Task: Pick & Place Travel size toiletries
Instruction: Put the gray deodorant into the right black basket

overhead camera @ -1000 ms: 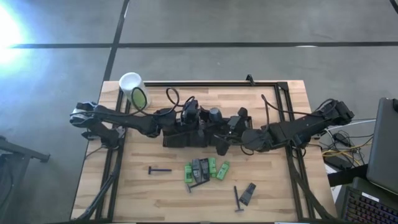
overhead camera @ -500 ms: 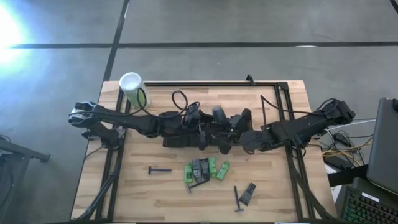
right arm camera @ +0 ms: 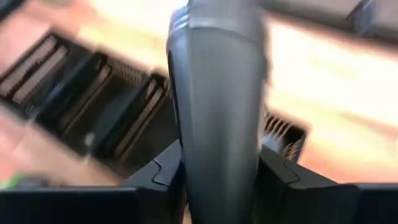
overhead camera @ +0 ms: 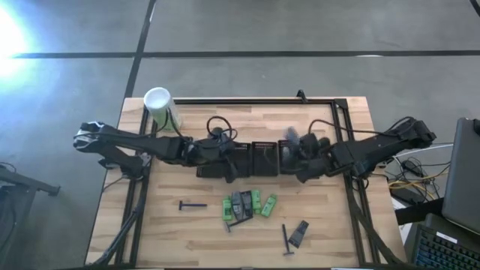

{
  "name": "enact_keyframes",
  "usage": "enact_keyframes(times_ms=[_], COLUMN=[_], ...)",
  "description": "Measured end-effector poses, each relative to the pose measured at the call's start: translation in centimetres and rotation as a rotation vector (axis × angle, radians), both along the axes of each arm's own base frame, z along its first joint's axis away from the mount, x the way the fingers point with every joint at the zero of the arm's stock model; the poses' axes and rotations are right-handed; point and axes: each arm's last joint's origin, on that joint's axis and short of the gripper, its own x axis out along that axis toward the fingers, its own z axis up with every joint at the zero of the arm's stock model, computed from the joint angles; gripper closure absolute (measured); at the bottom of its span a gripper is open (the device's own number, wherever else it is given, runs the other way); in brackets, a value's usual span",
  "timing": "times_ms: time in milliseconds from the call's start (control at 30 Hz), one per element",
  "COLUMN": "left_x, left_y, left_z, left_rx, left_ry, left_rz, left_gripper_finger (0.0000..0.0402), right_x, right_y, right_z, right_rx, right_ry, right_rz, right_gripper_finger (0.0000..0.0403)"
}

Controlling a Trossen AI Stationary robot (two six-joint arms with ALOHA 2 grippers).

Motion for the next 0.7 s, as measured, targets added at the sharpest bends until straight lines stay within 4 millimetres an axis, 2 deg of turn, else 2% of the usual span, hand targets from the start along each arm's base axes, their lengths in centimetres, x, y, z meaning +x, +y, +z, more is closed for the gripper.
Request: enact_keyframes(times_ms=[167,367,500,700], left_x=[-0.9,-1.9,-2.3,-2.8], left_y=[-0.6,-1.6,-2.1,-2.2], left_z=[-0.1,-1.7,-3.2,-5.2], left_rx=[0.003,0.000,-0.017,-0.043], left_ry=[0.062,0.215,0.271,0.315], left_rz=[-0.028,-0.074,-0.073,-0.054], left_gripper_finger=[0.0074,0.0074,0.0074,0.0074], right_x=[0.4,-1.3,-1.5,-0.5], right_y=[-0.3,-0.9,-0.6,0.1], right_z=[-4.8,-9.1,-9.3,-6.7], right_rx=[0.141,0.212,0.246,0.220], right_ry=[-0.048,-0.065,-0.065,-0.109], right_rz=[-0.040,-0.221,-0.206,-0.101], right_gripper_finger=[0.0328,0.0390,0.0386,0.0350])
